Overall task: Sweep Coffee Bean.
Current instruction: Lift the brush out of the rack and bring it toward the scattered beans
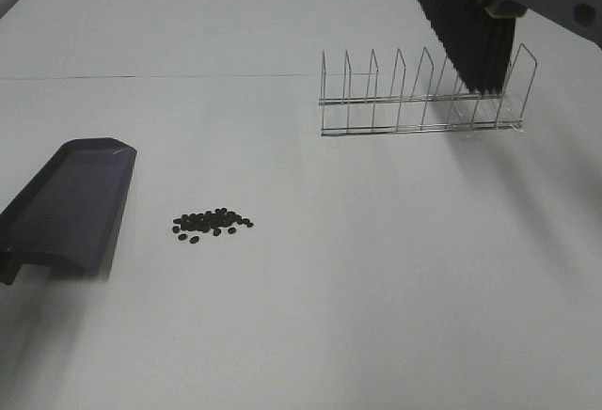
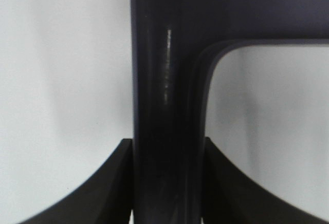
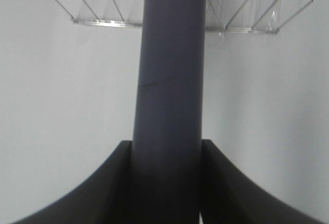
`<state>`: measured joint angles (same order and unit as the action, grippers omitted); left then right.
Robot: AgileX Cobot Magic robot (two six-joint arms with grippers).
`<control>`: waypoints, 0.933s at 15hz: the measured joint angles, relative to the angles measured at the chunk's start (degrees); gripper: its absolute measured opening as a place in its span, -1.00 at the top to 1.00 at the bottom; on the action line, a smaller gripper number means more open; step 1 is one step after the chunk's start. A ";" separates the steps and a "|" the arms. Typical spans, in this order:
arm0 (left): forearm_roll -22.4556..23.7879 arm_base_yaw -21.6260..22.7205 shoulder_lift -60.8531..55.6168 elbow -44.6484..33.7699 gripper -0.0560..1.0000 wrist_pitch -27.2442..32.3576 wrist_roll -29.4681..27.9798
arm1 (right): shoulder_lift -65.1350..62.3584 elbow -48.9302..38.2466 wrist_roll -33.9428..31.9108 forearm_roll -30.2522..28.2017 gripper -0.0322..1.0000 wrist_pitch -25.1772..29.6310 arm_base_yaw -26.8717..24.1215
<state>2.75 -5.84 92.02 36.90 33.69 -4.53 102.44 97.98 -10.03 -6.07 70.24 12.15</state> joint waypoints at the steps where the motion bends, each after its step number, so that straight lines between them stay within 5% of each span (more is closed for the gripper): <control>1: 0.17 0.00 0.00 0.00 0.27 0.00 0.00 | -1.55 -2.58 0.00 0.00 0.24 -0.17 0.00; 7: 1.78 0.00 0.00 0.00 0.27 -2.92 1.38 | -8.88 -27.73 -2.46 0.23 0.24 -12.09 0.00; 10: 1.95 0.00 0.00 0.00 0.27 -3.32 4.53 | -6.02 -28.53 -2.69 0.23 0.24 -14.55 0.29; 14: 3.95 0.00 0.00 0.00 0.27 -4.18 5.16 | -0.86 -28.53 -7.73 -5.27 0.25 -18.51 6.70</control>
<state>6.70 -5.84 92.02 36.90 29.51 0.63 101.59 69.44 -17.76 -11.34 51.74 18.85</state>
